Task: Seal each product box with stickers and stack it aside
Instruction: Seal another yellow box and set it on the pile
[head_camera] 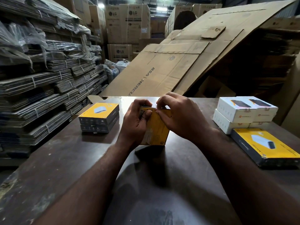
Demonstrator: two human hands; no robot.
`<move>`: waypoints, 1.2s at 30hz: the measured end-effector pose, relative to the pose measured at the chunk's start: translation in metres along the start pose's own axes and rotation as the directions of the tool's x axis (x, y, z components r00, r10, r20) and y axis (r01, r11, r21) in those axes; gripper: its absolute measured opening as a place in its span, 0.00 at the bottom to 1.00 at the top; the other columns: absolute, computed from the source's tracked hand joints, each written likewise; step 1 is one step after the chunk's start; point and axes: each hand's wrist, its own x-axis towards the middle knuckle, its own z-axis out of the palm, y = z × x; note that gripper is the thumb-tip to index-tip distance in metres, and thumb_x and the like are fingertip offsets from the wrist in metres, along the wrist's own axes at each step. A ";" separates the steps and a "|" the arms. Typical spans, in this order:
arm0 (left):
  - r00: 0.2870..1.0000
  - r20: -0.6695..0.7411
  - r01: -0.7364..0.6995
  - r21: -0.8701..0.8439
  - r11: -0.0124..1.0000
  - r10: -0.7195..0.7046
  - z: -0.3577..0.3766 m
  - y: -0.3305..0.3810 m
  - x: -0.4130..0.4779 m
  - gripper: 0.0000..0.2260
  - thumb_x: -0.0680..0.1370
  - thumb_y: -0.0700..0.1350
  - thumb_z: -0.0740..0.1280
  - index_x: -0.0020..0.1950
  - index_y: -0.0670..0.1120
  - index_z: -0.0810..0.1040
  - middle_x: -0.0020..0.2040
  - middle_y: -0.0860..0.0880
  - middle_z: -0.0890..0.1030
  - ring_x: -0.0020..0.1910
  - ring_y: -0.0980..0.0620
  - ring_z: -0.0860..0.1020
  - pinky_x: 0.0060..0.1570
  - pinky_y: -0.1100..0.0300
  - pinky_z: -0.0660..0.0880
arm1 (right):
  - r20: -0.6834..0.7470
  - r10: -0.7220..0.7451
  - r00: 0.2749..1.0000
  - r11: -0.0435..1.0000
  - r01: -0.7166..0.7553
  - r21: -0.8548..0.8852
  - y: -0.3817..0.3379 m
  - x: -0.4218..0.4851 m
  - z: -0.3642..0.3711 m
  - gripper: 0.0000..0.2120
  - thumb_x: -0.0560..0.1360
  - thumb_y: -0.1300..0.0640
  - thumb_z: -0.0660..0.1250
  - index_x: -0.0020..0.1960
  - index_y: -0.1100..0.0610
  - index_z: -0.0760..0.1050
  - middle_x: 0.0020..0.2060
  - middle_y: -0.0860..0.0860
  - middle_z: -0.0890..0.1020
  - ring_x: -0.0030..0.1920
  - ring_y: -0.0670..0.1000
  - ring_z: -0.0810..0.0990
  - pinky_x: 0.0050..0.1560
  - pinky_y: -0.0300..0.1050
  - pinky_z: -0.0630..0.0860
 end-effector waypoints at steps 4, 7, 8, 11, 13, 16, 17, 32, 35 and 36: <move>1.000 -0.001 -0.003 0.006 1.000 0.003 0.000 0.000 -0.001 0.07 0.80 0.43 0.64 0.57 0.49 0.74 0.48 0.57 0.76 0.45 0.65 0.74 0.44 0.73 0.67 | -0.006 0.000 1.000 1.000 0.000 -0.018 0.001 0.000 0.000 0.04 0.76 0.55 0.70 0.48 0.55 0.79 0.47 0.50 0.82 0.43 0.54 0.80 0.40 0.45 0.76; 1.000 -0.015 -0.009 0.001 1.000 0.009 0.000 0.000 -0.001 0.07 0.80 0.43 0.65 0.57 0.47 0.75 0.48 0.56 0.77 0.46 0.63 0.75 0.45 0.71 0.68 | -0.017 0.007 1.000 1.000 -0.007 -0.015 0.000 0.000 -0.001 0.03 0.76 0.55 0.70 0.48 0.54 0.79 0.46 0.49 0.82 0.43 0.53 0.80 0.39 0.43 0.74; 1.000 -0.019 -0.015 -0.002 1.000 0.015 0.000 0.001 -0.001 0.06 0.79 0.43 0.65 0.56 0.48 0.76 0.48 0.55 0.77 0.46 0.62 0.76 0.46 0.69 0.69 | -0.023 0.012 1.000 1.000 -0.012 -0.015 0.000 0.000 -0.001 0.03 0.75 0.55 0.70 0.47 0.54 0.79 0.46 0.48 0.82 0.43 0.52 0.80 0.39 0.42 0.72; 1.000 -0.012 -0.002 -0.050 0.999 0.001 -0.001 0.002 0.000 0.06 0.79 0.41 0.66 0.55 0.49 0.76 0.50 0.54 0.78 0.48 0.58 0.77 0.48 0.64 0.71 | -0.037 0.023 0.999 1.000 -0.023 -0.006 0.001 -0.001 -0.001 0.03 0.75 0.54 0.71 0.46 0.52 0.79 0.44 0.47 0.81 0.43 0.51 0.79 0.38 0.43 0.73; 1.000 -0.003 0.008 -0.083 0.996 -0.008 -0.001 0.003 0.001 0.06 0.78 0.41 0.66 0.54 0.49 0.75 0.50 0.57 0.78 0.48 0.59 0.77 0.49 0.64 0.71 | -0.043 0.019 0.999 1.000 -0.018 0.019 0.003 -0.001 0.000 0.03 0.75 0.54 0.71 0.47 0.52 0.79 0.43 0.47 0.80 0.44 0.51 0.78 0.39 0.45 0.75; 1.000 -0.004 0.013 -0.105 0.994 -0.013 -0.002 0.004 0.001 0.07 0.78 0.40 0.66 0.53 0.50 0.75 0.49 0.61 0.79 0.48 0.62 0.77 0.49 0.65 0.71 | -0.039 0.022 0.999 0.996 -0.018 0.089 0.009 -0.001 0.004 0.03 0.75 0.54 0.72 0.47 0.53 0.79 0.43 0.48 0.80 0.45 0.51 0.78 0.42 0.51 0.78; 1.000 -0.005 0.017 -0.109 0.994 -0.018 -0.003 0.004 0.001 0.07 0.78 0.40 0.66 0.53 0.50 0.75 0.49 0.63 0.79 0.48 0.63 0.76 0.48 0.67 0.71 | -0.040 0.027 0.999 0.994 -0.023 0.109 0.010 -0.001 0.006 0.03 0.75 0.54 0.71 0.47 0.53 0.79 0.43 0.48 0.80 0.46 0.51 0.78 0.43 0.52 0.77; 0.999 0.011 0.033 -0.158 0.987 -0.032 -0.003 0.005 0.002 0.07 0.78 0.42 0.66 0.52 0.54 0.75 0.49 0.65 0.79 0.49 0.61 0.77 0.50 0.61 0.74 | -0.037 0.201 0.979 0.926 -0.178 0.333 0.016 -0.002 0.015 0.04 0.72 0.57 0.75 0.45 0.50 0.82 0.47 0.47 0.83 0.52 0.49 0.79 0.53 0.46 0.76; 0.999 0.009 0.054 -0.160 0.986 -0.053 -0.003 0.004 0.003 0.07 0.78 0.43 0.66 0.52 0.55 0.75 0.48 0.66 0.79 0.46 0.63 0.77 0.46 0.66 0.72 | -0.071 0.194 0.978 0.923 -0.157 0.351 0.015 -0.004 0.020 0.05 0.73 0.57 0.74 0.49 0.52 0.82 0.49 0.47 0.84 0.53 0.50 0.79 0.53 0.49 0.77; 0.998 0.005 0.063 -0.164 0.984 -0.063 -0.003 0.003 0.003 0.06 0.79 0.43 0.66 0.51 0.55 0.75 0.47 0.65 0.79 0.45 0.63 0.77 0.46 0.66 0.72 | -0.093 0.180 0.979 0.930 -0.139 0.340 0.014 -0.005 0.022 0.08 0.74 0.57 0.74 0.52 0.53 0.82 0.49 0.47 0.84 0.53 0.49 0.79 0.53 0.48 0.77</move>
